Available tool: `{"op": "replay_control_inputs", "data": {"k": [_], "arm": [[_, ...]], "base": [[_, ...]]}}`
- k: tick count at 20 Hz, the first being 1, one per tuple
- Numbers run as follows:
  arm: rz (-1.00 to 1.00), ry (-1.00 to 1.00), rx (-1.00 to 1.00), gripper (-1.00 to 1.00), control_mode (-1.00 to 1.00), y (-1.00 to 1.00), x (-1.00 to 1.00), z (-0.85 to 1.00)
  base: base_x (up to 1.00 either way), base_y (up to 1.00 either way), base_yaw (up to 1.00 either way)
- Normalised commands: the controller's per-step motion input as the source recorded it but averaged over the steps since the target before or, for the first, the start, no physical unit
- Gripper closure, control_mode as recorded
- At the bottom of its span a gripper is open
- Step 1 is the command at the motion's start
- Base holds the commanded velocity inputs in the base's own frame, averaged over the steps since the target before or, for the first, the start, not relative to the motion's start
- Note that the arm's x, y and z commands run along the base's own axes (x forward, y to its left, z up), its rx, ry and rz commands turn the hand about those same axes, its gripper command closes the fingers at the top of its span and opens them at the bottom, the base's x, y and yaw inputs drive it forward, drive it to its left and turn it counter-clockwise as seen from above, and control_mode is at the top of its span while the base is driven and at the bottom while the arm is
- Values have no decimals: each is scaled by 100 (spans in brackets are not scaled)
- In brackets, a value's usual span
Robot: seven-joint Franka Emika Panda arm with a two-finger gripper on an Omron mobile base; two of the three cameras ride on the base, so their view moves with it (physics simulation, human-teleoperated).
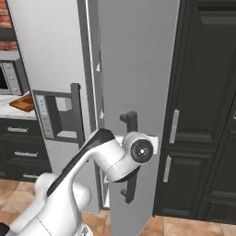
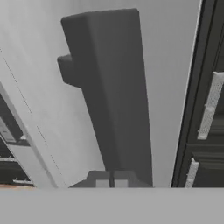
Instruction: Retrieve a lemon from the fridge and place it on the cutting board with the fish.
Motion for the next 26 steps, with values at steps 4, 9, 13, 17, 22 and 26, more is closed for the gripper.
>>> {"op": "replay_control_inputs", "data": {"k": [4,9,13,17,22,26], "arm": [[0,4,4,-100,-100,-38,-33,28],[0,0,0,-100,-100,-9,-42,49],[-8,0,-2,-100,-100,-1,-63,34],[-22,0,-17,-100,-100,4,-84,34],[-22,4,-35,-100,-100,43,-78,43],[-14,15,-56,-100,-100,87,-25,38]], "base": [[0,0,0],[0,0,0],[0,0,0],[0,0,0],[0,0,0],[0,0,0]]}}
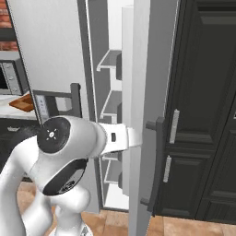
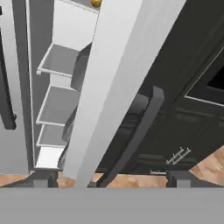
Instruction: Retrieve a lemon from the fridge and place it on the cutting board with the fish.
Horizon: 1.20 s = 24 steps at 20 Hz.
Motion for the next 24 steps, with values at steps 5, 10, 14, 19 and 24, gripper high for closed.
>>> {"op": "replay_control_inputs", "data": {"k": [5,10,14,19,24], "arm": [[-9,31,-63,-100,-100,81,17,15],[-9,46,-45,-100,-100,56,59,3],[-5,40,-35,-100,-100,54,71,-8],[0,9,-5,-100,-100,1,51,-6],[3,1,0,-100,-100,-16,50,0]], "base": [[0,0,0],[0,0,0],[0,0,0],[0,0,0],[0,0,0]]}}
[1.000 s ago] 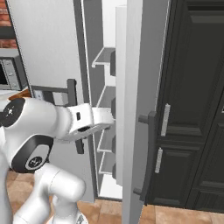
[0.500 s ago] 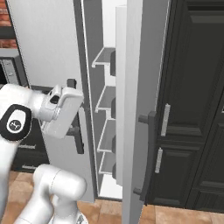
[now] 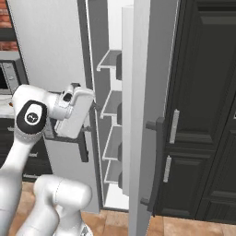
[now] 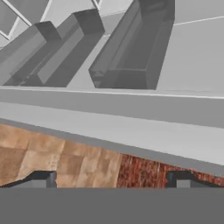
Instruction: Retrieve a lemon from the fridge and place it on the cutting board with the fish.
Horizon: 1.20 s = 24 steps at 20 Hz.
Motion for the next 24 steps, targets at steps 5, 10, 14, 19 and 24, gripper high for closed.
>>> {"op": "replay_control_inputs", "data": {"k": [5,10,14,19,24], "arm": [[2,2,0,-100,-100,-35,40,-7],[0,2,0,-100,-100,-46,28,-11],[1,2,0,-100,-100,-40,26,-3],[0,2,0,-100,-100,-62,-1,0],[0,0,9,-100,-100,-100,-15,0]], "base": [[0,0,0],[0,0,0],[0,0,0],[0,0,0],[0,0,0]]}}
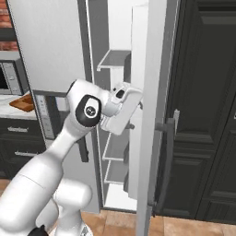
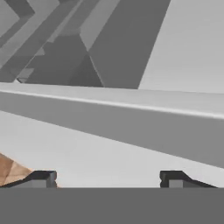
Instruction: Retrieve a lemon from the fridge and place it on the cutting board with the fish.
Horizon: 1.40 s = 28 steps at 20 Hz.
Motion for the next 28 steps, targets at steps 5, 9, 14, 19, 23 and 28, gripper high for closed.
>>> {"op": "replay_control_inputs", "data": {"k": [5,9,14,19,23,28], "arm": [[-3,4,18,-100,-100,-100,-1,0],[-5,0,29,-100,-100,-63,-47,19],[-8,0,12,-100,-100,67,-82,35],[-18,-8,20,-100,-100,100,-25,9],[-28,-20,43,-100,-100,99,14,-9],[-34,-22,61,-100,-100,83,23,-34]], "base": [[0,0,0],[0,0,0],[0,0,0],[0,0,0],[0,0,0],[0,0,0]]}}
